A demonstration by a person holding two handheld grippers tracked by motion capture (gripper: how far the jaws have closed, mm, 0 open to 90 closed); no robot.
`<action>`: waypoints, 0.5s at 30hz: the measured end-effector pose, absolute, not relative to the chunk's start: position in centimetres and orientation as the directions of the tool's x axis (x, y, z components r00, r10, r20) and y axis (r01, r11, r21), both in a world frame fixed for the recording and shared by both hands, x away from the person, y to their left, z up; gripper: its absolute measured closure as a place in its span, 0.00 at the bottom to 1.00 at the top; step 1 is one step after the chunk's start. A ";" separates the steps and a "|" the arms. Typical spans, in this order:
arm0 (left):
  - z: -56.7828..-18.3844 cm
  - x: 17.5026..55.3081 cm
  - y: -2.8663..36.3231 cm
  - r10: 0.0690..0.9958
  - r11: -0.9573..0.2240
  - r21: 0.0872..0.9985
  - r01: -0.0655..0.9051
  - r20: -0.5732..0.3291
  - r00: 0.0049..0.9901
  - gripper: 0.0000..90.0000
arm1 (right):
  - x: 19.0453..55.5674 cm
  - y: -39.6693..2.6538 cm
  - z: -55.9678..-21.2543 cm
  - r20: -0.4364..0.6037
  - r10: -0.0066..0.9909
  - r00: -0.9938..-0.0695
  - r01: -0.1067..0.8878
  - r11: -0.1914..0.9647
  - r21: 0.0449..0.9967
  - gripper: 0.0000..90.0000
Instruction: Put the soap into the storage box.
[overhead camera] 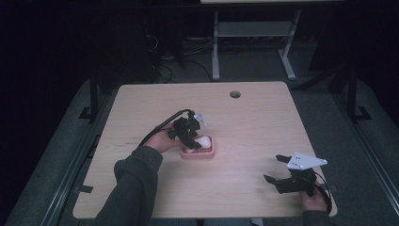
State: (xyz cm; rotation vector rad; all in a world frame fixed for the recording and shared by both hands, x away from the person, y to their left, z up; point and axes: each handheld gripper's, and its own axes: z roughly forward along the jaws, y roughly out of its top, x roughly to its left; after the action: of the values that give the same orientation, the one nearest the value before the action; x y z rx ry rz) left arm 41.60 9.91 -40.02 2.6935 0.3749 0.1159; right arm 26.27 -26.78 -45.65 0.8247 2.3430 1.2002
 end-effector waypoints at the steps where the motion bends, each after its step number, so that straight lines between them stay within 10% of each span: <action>1: -40.0 41.6 9.9 0.278 -0.877 0.414 0.243 0.025 0.960 0.49 | 26.3 -26.8 -45.7 -0.067 0.651 -0.756 0.327 0.464 0.823 0.15; 15: -38.5 40.3 11.9 0.298 -0.861 0.442 0.250 0.042 0.954 0.47 | 26.2 -26.6 -45.7 -0.063 0.658 -0.751 0.335 0.462 0.821 0.15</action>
State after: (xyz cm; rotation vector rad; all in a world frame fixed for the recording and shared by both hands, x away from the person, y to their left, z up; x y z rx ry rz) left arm 40.27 11.86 -38.52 2.6619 0.3935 0.1505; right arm 26.23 -26.64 -45.66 0.8371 2.3432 1.1937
